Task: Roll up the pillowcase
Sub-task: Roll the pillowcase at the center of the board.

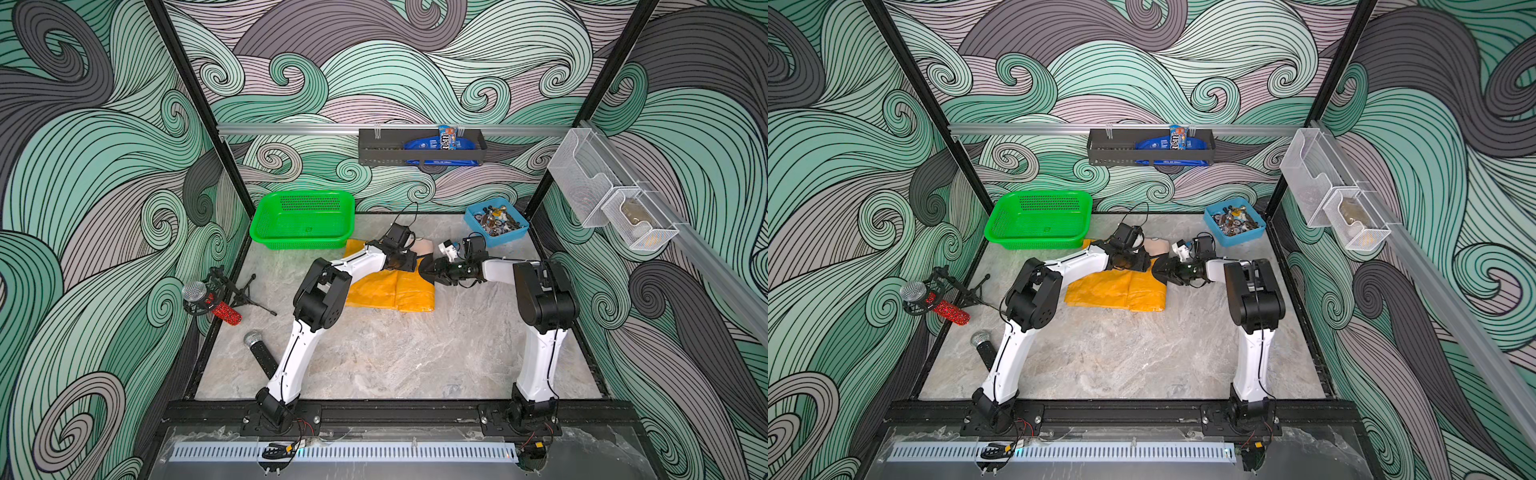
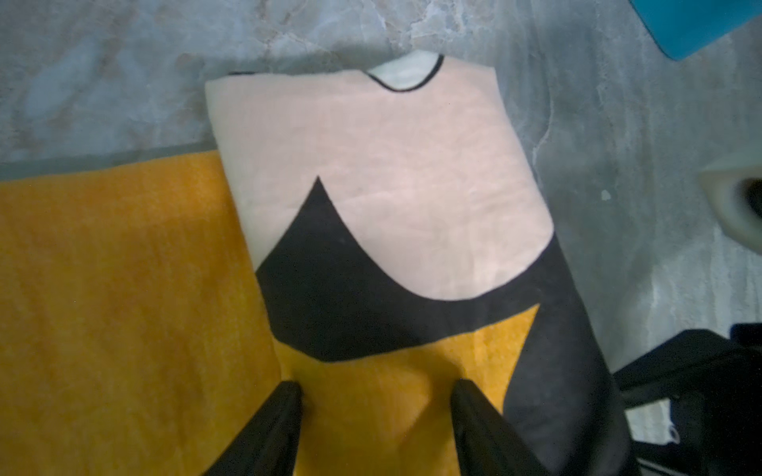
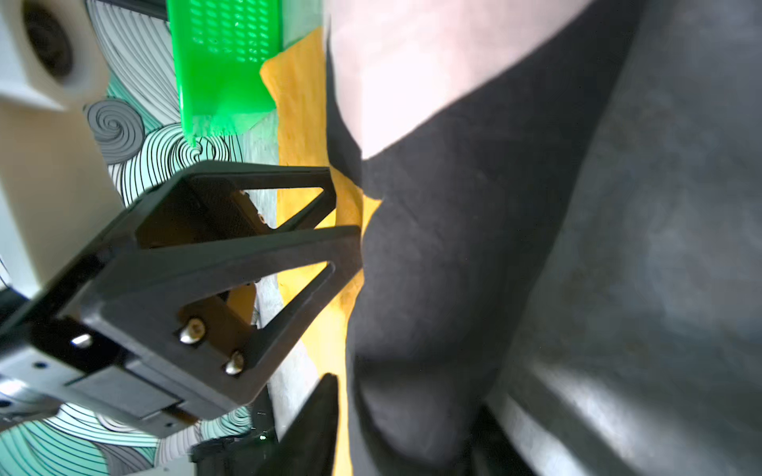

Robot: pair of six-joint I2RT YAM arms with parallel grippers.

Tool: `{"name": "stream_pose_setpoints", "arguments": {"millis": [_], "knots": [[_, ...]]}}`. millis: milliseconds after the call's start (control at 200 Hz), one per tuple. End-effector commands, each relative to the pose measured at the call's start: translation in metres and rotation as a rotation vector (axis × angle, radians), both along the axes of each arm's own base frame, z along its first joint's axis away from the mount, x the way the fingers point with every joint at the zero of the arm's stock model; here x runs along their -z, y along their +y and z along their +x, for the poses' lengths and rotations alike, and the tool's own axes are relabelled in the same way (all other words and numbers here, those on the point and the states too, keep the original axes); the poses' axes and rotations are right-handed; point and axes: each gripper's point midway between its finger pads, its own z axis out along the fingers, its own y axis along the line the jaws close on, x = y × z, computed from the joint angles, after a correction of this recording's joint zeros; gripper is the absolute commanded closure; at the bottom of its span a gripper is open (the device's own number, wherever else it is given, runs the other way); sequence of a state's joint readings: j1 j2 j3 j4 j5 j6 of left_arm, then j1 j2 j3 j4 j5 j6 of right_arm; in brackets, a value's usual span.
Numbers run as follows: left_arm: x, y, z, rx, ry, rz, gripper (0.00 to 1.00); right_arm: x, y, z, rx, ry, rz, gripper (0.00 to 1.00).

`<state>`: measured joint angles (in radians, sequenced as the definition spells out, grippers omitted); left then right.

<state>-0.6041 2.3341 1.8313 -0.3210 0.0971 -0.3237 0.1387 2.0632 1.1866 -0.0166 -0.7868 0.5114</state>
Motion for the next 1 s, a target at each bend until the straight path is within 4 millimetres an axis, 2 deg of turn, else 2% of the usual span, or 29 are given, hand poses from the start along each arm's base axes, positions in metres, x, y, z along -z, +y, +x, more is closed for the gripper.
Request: {"name": "stream_pose_setpoints", "arguments": {"millis": [0, 85, 220, 350, 440, 550, 650, 810, 906, 991], "knots": [[-0.029, -0.006, -0.004, 0.039, -0.003, -0.039, 0.37, -0.024, 0.000, 0.007, 0.004, -0.063, 0.029, 0.77], [-0.048, -0.006, -0.005, 0.044, -0.017, -0.067, 0.36, -0.026, -0.003, 0.005, 0.009, -0.064, 0.028, 0.91], [-0.072, -0.003, -0.012, 0.053, -0.024, -0.092, 0.36, -0.030, -0.016, -0.002, 0.041, -0.071, 0.007, 0.97], [-0.076, 0.004, -0.026, 0.057, -0.009, -0.099, 0.36, -0.024, -0.040, -0.016, 0.078, -0.042, -0.052, 0.99], [-0.072, 0.010, -0.036, 0.056, 0.007, -0.098, 0.36, -0.016, -0.062, -0.030, 0.100, -0.009, -0.140, 1.00], [-0.056, 0.018, -0.048, 0.053, 0.037, -0.087, 0.35, -0.013, -0.088, -0.040, 0.138, 0.029, -0.259, 1.00], [-0.043, 0.022, -0.057, 0.051, 0.072, -0.084, 0.35, -0.015, -0.101, -0.045, 0.152, 0.059, -0.350, 0.97], [-0.023, 0.026, -0.070, 0.054, 0.118, -0.087, 0.35, -0.030, -0.105, -0.038, 0.191, 0.060, -0.389, 0.88], [-0.012, 0.032, -0.074, 0.047, 0.138, -0.077, 0.35, -0.039, -0.100, -0.031, 0.197, 0.063, -0.377, 0.81], [-0.007, 0.038, -0.076, 0.037, 0.150, -0.072, 0.35, -0.049, -0.092, -0.024, 0.199, 0.050, -0.355, 0.71]]}}
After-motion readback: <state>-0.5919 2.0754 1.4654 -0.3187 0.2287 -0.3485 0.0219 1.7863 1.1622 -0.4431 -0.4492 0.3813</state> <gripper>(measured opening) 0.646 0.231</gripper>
